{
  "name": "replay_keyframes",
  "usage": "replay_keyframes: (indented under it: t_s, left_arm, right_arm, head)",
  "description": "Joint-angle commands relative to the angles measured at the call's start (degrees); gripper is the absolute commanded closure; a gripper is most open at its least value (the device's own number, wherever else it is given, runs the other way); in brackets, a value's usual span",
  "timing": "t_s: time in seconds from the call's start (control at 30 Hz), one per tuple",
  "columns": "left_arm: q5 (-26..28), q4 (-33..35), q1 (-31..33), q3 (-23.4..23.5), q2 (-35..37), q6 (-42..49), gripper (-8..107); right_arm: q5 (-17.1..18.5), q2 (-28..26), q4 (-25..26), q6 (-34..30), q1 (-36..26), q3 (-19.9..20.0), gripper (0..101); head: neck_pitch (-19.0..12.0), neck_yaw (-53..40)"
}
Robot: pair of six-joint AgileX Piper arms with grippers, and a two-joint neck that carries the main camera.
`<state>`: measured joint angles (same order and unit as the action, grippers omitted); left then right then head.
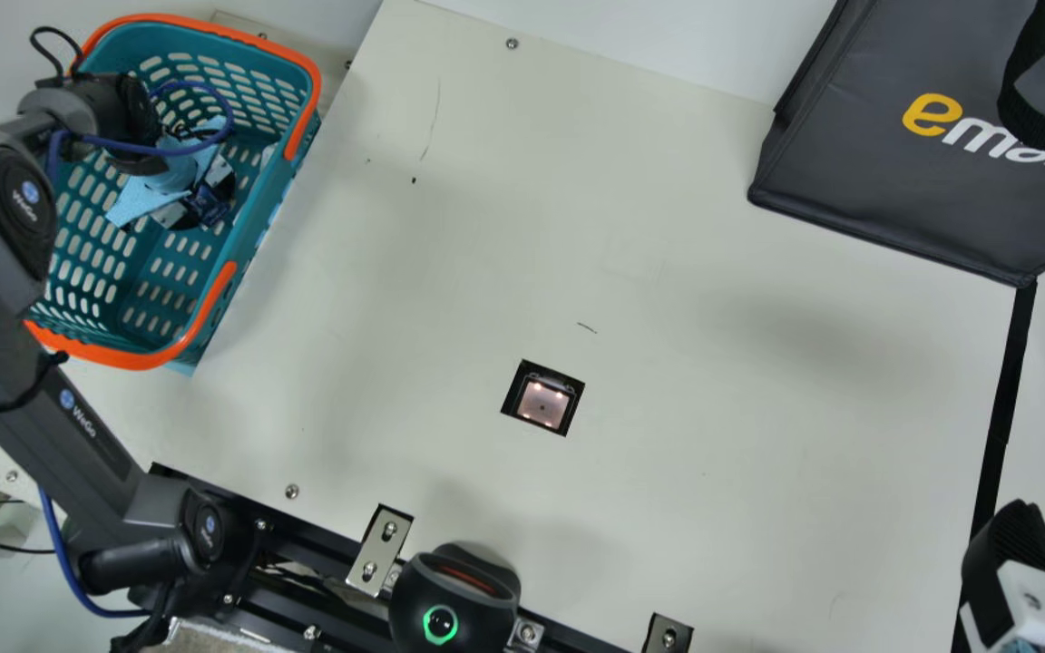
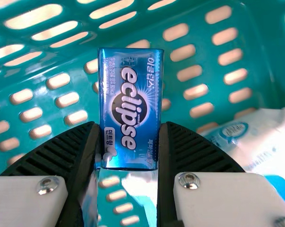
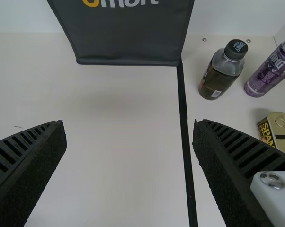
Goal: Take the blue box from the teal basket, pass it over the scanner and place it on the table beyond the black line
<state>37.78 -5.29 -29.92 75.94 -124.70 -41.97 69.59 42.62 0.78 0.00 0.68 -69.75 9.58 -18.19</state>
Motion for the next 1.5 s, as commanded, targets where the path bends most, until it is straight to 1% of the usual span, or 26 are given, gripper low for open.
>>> replay_keyframes:
  t_s: [0.0,0.2,0.5,0.83,1.17,1.3,1.47]
  left_arm:
    - [1.12,1.32,-0.07,0.17,1.48,1.26,107]
    - [5.22,4.82,-0.44,0.78,5.49,4.47,107]
    - [11.46,7.51,-0.7,1.68,11.43,8.08,107]
    - [16.49,11.27,0.46,1.83,18.86,14.51,107]
    - [20.24,15.86,4.35,1.75,27.8,22.75,107]
    - [21.87,17.88,6.91,1.32,31.27,25.38,107]
    - [22.58,19.44,11.17,-0.25,34.98,26.71,107]
  right_arm:
    - [0.0,0.0,0.0,0.0,0.0,0.0,6]
    - [0.0,0.0,0.0,0.0,0.0,0.0,6]
    - [0.0,0.0,0.0,0.0,0.0,0.0,6]
    - [0.0,0.0,0.0,0.0,0.0,0.0,6]
    - [0.0,0.0,0.0,0.0,0.0,0.0,6]
    - [0.0,0.0,0.0,0.0,0.0,0.0,6]
    - [0.0,0.0,0.0,0.0,0.0,0.0,6]
  head:
    - [-1.66,-0.23]
    - [-1.66,-0.23]
    - [-1.66,-0.23]
    - [-1.66,-0.23]
    - [-1.66,-0.23]
    - [-1.66,-0.23]
    - [-1.66,-0.23]
